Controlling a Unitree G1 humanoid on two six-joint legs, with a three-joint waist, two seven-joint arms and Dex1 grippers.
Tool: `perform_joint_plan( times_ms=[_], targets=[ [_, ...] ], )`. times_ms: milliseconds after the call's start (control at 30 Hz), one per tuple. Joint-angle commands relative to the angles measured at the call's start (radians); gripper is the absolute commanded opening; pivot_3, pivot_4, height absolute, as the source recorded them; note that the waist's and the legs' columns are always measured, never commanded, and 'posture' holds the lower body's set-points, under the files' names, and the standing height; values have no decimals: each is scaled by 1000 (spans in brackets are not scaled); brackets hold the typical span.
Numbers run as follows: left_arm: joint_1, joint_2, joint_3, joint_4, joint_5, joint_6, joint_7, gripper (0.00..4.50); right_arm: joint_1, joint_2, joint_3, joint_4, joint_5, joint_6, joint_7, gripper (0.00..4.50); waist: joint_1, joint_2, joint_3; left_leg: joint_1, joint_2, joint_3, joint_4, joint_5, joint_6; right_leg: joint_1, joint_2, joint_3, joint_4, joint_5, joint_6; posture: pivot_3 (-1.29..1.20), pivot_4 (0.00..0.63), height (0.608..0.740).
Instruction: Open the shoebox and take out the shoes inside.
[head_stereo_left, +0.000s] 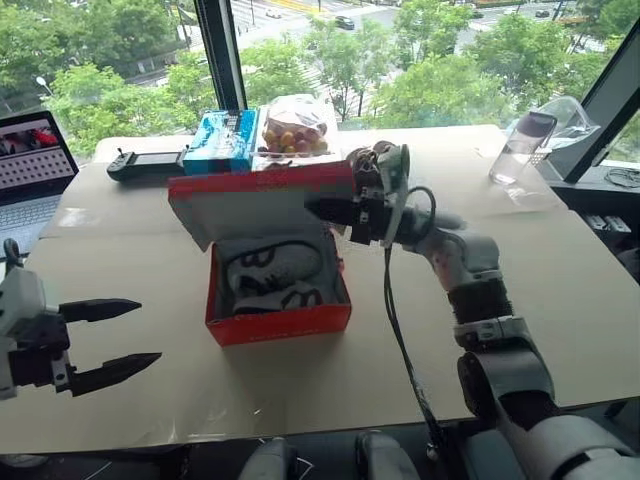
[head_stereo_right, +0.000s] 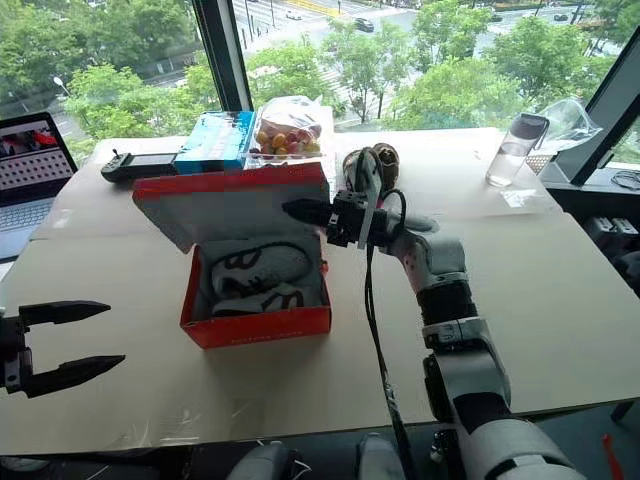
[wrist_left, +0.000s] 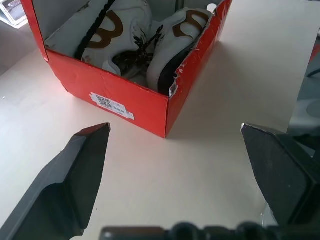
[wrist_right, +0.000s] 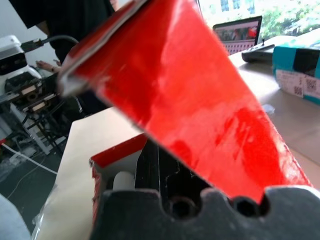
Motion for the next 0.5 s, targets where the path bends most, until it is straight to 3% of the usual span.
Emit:
perform_joint_plan(
  times_ms=[33, 333, 500],
  targets=[
    [-9, -8, 2, -24, -8, -5, 19, 4500, -56, 5, -24, 89, -43, -103, -25, 28, 2, 0, 0, 0, 0, 0, 0, 0, 0, 0, 0, 0, 0, 0, 0, 0, 150, 740],
    [-30, -8, -27, -29, -12, -6, 36, 4500, -63, -61, 82, 30, -161, -159, 80, 28, -16, 0, 0, -1, 0, 0, 0, 0, 0, 0, 0, 0, 0, 0, 0, 0, 150, 740],
    [-49, -3, -77, -31, -10, -12, 36, 4500, -52, -160, 188, -144, -138, -3, 299, 28, -22, 0, 0, -1, 1, 0, 0, 0, 0, -1, 0, 0, 0, 0, 0, 0, 150, 740]
  ],
)
